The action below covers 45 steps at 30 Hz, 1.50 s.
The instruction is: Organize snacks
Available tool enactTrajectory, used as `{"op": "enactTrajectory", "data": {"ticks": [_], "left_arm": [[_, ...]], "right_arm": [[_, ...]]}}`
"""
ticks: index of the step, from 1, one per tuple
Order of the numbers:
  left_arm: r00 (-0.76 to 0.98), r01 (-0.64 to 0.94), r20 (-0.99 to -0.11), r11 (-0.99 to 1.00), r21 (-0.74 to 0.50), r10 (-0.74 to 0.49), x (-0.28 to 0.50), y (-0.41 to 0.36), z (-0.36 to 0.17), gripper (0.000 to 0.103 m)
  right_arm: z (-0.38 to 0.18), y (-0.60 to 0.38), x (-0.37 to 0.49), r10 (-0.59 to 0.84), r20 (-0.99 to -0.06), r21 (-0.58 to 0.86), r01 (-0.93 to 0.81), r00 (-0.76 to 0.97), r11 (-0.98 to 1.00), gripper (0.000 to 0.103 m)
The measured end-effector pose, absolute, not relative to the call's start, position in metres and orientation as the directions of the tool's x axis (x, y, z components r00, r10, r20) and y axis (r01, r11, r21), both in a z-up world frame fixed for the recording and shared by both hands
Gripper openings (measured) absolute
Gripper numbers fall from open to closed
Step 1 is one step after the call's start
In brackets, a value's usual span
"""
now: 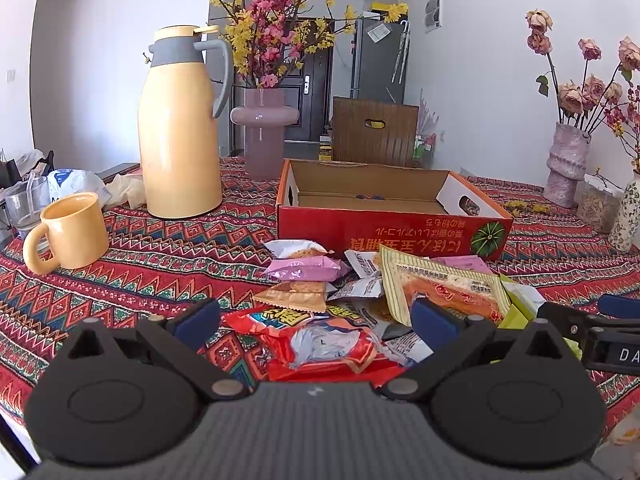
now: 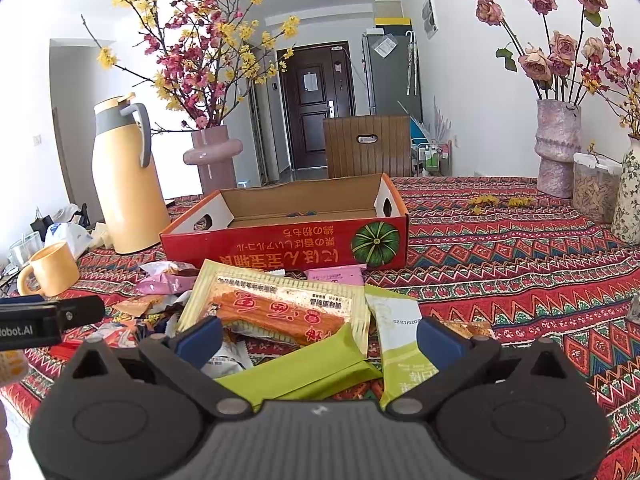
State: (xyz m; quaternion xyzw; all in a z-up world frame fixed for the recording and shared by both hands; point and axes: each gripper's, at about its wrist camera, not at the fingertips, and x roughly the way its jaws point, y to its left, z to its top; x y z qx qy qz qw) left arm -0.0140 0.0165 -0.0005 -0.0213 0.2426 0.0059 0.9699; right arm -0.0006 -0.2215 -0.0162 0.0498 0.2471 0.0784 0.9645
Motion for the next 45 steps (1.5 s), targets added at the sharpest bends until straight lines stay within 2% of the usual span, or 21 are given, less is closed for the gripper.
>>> {"op": "enactTrajectory", "data": {"ticks": [34,45], "left_arm": [[0.879,-0.021,-0.478,0.999,-0.041,-0.001,-0.013,0.015,-0.002,0.103],[0.86,-0.023,-0.51,0.998,-0.053,-0.007,0.005,0.018,-0.007,0.103]], "right_arm": [[-0.017,-0.223,-0.002,0.177,-0.469,0.136,-0.127,0.865,0.983,0.103],[-0.025,-0.239,0.013,0.155,-0.504,0.115,-0.112,0.85,0.987,0.103]]}}
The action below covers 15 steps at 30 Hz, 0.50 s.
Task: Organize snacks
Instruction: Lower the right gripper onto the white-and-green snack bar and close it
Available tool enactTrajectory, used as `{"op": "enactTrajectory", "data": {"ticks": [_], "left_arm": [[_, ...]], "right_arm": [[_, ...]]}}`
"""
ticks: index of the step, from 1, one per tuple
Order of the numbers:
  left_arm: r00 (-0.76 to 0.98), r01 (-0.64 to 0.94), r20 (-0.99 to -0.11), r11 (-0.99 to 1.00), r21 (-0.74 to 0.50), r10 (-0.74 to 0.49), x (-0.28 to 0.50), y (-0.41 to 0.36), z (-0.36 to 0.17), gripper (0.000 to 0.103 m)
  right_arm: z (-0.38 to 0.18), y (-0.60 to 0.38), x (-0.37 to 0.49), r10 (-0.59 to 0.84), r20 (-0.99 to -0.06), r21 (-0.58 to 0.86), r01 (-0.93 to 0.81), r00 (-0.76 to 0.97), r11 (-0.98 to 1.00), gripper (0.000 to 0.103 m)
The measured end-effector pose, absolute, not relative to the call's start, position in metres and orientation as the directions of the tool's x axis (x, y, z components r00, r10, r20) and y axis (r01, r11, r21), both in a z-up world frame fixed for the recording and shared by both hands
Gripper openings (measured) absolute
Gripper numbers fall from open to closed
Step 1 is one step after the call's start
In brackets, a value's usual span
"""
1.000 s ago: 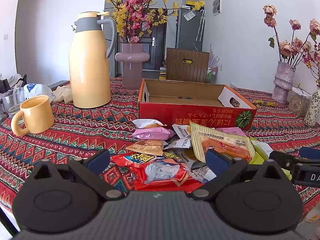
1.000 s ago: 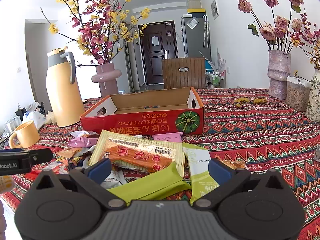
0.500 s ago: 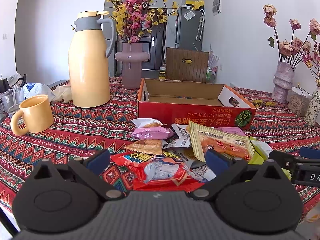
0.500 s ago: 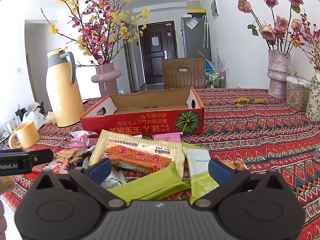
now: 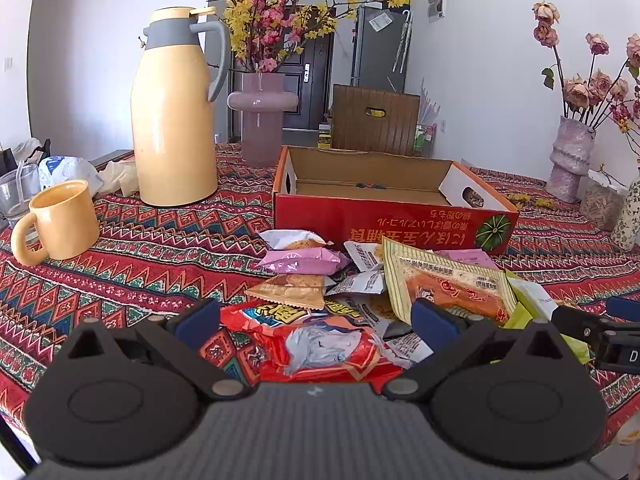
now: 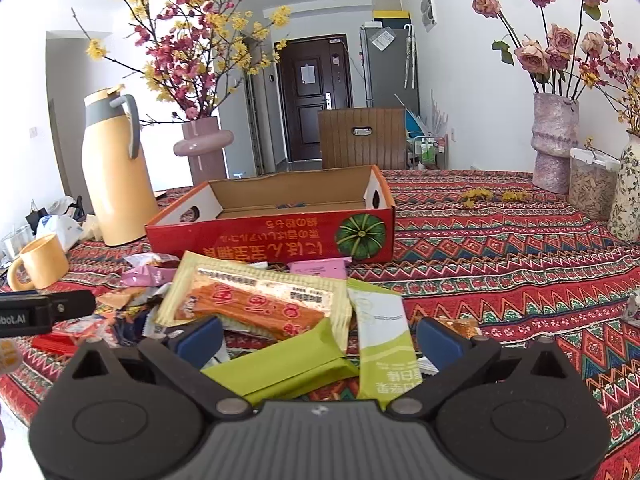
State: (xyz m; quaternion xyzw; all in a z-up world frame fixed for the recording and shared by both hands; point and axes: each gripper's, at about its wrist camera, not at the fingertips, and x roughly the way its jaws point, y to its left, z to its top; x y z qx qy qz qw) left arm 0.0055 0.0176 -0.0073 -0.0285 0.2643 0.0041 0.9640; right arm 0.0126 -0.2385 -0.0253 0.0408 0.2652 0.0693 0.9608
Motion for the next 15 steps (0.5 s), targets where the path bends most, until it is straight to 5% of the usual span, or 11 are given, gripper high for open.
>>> {"op": "enactTrajectory", "data": {"ticks": [8,15], "left_arm": [[0.849,-0.038,-0.528,0.997,-0.062,-0.001,0.023,0.029,-0.007,0.103],[0.836,-0.055,-0.549,0.996,-0.069,0.008,0.042,0.037,-0.012,0.103]], "right_arm": [[-0.038,-0.255,0.044,0.089,-0.555,0.076,-0.056,0.827,0.996,0.103],[-0.049,-0.266,0.074,0.087,-0.605,0.053,-0.069,0.792,0.996,0.074]]}}
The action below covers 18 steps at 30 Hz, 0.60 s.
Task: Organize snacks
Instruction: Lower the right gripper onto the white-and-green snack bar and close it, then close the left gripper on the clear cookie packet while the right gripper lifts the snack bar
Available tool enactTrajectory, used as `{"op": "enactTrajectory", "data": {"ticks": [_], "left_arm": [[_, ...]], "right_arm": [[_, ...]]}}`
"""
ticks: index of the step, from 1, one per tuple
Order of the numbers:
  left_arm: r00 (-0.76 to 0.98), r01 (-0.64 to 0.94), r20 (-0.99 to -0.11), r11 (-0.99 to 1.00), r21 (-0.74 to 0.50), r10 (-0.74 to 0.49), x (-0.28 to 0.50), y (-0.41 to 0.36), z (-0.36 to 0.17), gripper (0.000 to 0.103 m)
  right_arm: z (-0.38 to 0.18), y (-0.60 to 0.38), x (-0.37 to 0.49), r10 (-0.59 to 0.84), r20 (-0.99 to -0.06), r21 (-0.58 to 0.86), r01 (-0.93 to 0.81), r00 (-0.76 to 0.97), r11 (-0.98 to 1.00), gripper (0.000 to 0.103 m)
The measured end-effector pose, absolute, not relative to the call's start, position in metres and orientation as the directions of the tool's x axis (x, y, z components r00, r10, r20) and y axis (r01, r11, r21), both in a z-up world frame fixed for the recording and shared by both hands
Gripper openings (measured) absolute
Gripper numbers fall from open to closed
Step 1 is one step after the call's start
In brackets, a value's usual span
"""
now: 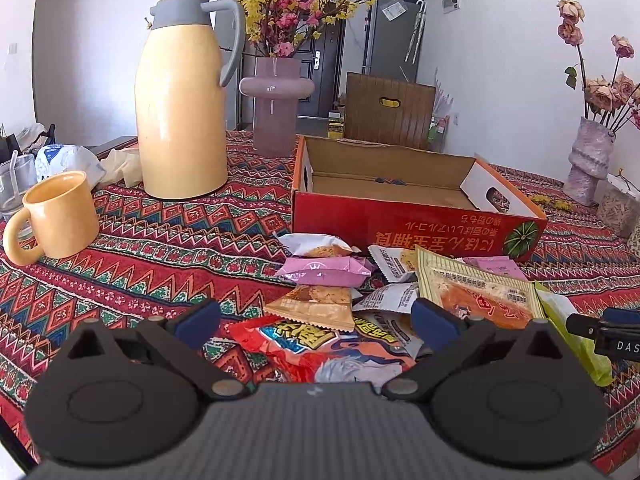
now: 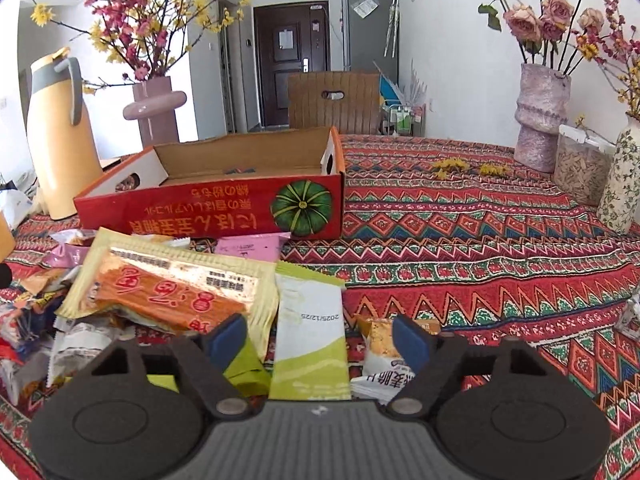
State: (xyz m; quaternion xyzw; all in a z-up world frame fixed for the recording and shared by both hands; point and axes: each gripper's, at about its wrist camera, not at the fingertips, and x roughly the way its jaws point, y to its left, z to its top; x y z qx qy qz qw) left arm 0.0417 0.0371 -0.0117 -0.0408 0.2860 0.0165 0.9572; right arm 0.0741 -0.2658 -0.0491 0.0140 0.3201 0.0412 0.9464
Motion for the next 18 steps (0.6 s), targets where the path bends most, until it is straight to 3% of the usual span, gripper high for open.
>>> {"op": "enactTrajectory", "data": {"ticks": [7,18], "left_arm": [[0.828,-0.057,-0.561,0.996,-0.072,0.007,0.053,0.039,-0.014,0.103],[0.805,-0.084,-0.593,0.994,-0.071,0.026,0.068,0.053,-0.018,0.103]], "right_arm": [[-0.054,-0.259,0.096,0.134,-0.646,0.035,-0.146,0.751,0.989,0.051],[-0.065,-0.262,0.107,0.132,-0.674,0.049,-0.135,0.726,0.99,0.038]]}}
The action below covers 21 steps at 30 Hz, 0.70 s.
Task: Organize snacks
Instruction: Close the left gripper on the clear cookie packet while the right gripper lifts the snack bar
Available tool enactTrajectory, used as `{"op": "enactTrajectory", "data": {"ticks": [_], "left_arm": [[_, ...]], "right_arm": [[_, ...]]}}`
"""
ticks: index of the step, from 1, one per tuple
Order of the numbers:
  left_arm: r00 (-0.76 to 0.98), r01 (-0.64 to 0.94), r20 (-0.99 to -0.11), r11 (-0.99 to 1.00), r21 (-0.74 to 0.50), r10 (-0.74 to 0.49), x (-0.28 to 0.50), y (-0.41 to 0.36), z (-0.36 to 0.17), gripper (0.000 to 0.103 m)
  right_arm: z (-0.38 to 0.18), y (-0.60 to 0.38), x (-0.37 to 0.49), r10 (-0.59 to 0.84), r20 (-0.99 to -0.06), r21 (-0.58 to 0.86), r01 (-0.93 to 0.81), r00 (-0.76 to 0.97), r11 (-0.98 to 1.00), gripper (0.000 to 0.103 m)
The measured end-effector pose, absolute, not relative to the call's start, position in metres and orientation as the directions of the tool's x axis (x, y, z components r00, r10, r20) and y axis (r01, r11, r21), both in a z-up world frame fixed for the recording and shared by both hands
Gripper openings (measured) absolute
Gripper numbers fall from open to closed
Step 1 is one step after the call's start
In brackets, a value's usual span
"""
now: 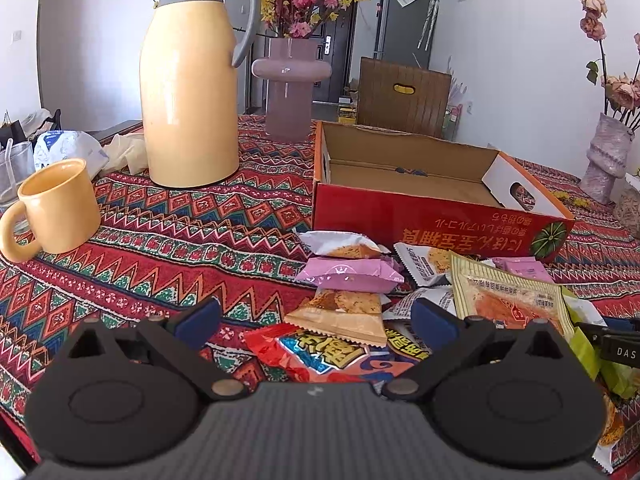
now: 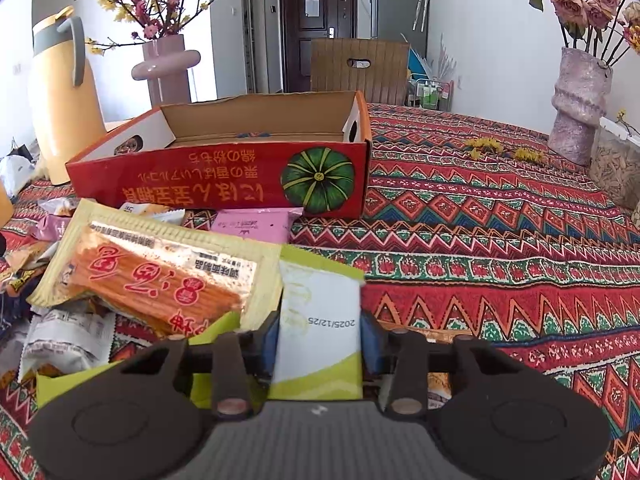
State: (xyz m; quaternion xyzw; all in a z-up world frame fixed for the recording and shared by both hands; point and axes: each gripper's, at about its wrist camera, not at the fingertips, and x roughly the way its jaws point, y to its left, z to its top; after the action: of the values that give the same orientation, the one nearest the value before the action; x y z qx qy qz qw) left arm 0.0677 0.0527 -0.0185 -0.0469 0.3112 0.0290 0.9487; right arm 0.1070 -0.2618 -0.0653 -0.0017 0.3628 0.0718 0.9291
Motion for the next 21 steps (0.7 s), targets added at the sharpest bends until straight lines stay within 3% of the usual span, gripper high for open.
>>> {"op": "enactTrajectory", "data": {"ticks": [7,12,21], "left_arm": [[0.778,-0.064,-0.628,0.996,-0.068,0.007,0.079,0.062,-0.014,0.103],[0.705,0.052,-0.708,0.999,0.003,-0.034,0.105,0.05,-0.015,0.103],[0.625,0.084,-0.781,0.995,0.048,-0.015,0.141,0.037,-0.025,0.103]], "right_arm": [[-0.05,-0.267,0.097,0.136,-0.614,0.073,-0.116,0.778,0.991,0.037],[-0.038,-0.27,0.096,0.132,-0.573,0.092,-0.096,0.809,0.991,0.037],[-0.04,-0.275,0.099,0.13,-0.569,0.115,-0.078,0.812,0.99,0.037]]}}
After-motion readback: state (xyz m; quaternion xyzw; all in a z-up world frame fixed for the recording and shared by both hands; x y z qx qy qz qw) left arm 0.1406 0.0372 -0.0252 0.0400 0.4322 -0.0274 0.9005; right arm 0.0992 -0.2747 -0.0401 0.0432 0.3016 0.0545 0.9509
